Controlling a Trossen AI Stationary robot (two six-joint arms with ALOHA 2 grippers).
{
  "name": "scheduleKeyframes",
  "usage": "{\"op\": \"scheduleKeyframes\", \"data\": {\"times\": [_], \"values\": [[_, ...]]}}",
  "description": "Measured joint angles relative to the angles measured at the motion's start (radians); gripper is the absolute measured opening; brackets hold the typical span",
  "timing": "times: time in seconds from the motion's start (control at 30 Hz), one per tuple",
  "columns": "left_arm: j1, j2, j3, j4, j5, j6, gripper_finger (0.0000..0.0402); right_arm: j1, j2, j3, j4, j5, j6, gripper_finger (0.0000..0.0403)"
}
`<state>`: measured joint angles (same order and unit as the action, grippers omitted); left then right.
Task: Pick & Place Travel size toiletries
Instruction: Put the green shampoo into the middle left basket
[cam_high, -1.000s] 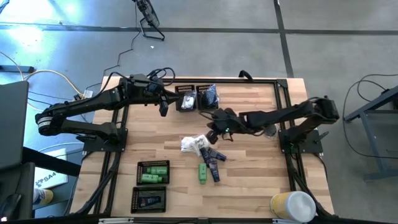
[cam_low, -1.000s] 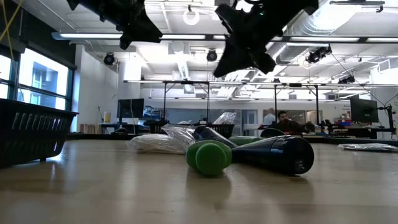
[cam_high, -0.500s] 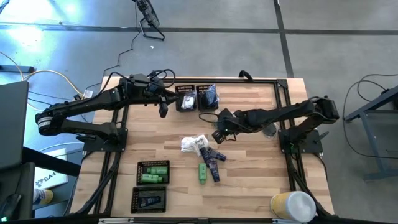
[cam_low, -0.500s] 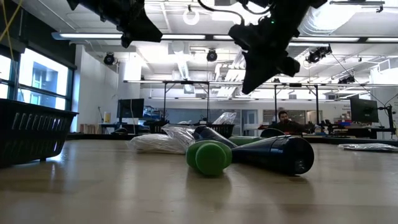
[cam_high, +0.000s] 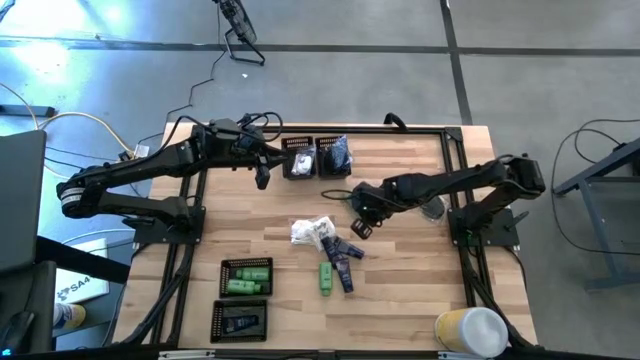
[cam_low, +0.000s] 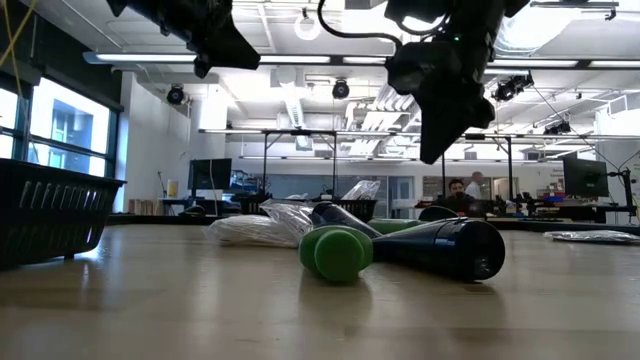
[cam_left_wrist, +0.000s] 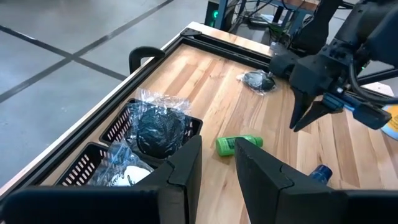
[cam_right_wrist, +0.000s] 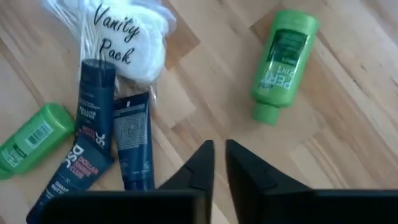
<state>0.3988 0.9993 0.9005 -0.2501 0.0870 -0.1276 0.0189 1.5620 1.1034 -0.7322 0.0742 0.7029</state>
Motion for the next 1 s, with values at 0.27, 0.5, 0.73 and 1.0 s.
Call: {"op": "scheduleKeyframes", "data": {"times": [0.27,0.5,0.73,1.0], "values": [[0.000,0.000,0.000,0.000,0.000,0.000,0.0093,-0.013,0.000,-0.009,0.002,0.084,0.074,0.0161],[0.000,0.000,0.000,0.000,0.000,0.000,0.0093,-0.044,0.000,-0.009,0.001,0.089,0.134,0.0215],[0.000,0.000,0.000,0.000,-0.001,0.000,0.0093,-0.059,0.047,-0.008,-0.005,0.099,0.131,0.0209],[0.000,0.000,0.000,-0.027,-0.003,-0.008,0.0093,-0.057,0.148,-0.008,-0.003,0.083,0.108,0.0208]]}}
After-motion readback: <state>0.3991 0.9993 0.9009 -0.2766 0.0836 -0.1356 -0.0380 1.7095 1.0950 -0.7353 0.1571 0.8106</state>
